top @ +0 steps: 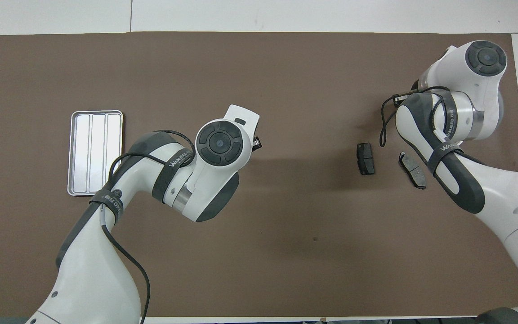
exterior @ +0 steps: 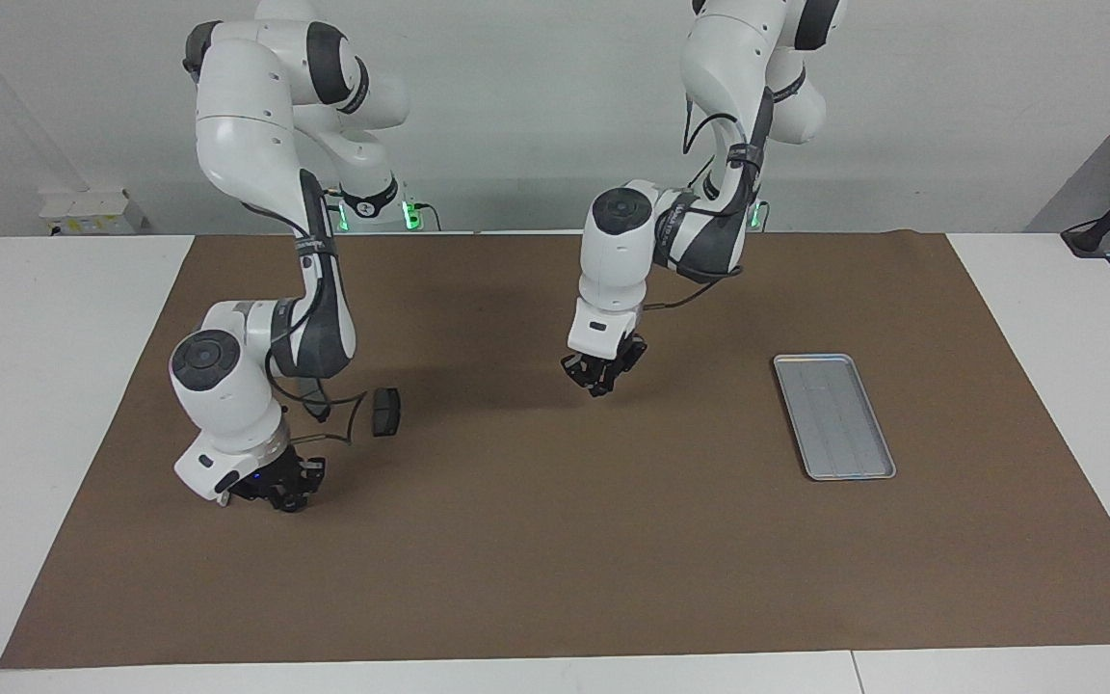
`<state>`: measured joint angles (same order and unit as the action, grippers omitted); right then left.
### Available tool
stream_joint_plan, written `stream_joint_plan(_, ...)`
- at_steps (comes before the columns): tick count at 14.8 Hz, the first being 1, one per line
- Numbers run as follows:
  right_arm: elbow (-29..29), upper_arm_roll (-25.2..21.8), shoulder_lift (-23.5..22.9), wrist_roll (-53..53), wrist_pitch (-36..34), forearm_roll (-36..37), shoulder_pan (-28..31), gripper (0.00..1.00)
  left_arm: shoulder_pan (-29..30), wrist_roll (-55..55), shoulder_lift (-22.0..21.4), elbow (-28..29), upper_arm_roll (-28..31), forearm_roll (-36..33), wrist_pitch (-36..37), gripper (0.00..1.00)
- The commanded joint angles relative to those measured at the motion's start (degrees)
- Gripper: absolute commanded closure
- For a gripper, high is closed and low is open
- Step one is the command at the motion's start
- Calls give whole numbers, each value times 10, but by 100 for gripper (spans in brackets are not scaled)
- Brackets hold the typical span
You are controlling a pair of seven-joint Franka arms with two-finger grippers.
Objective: Place bearing gear from tray to pile
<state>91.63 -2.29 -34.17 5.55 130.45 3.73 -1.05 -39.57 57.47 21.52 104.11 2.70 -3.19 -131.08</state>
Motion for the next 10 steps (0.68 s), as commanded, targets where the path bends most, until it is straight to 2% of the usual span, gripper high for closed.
stream_joint_plan(1,3,8,0,5,7,-4,11,100,-15,21,4,33,11,-20,-41,100)
stream_joint_plan(4,3,8,0,3,6,-4,10,100,-21,21,13,43,12,-20,-65,100)
stream_joint_plan(5,3,8,0,3,5,-4,10,85,-21,21,13,44,12,-20,-64,100)
stream_joint_plan(6,3,8,0,3,5,-4,10,56,-21,23,12,44,12,-20,-64,100)
stream_joint_plan(7,3,8,0,1,6,-4,10,15,-21,23,12,44,12,-20,-64,100)
stream_joint_plan(8,3,8,1,0,4,-4,10,0,-21,23,13,45,12,-21,-65,100)
stream_joint_plan(10,2,8,9,0,-7,-3,7,0,-21,23,12,51,12,-30,-66,100)
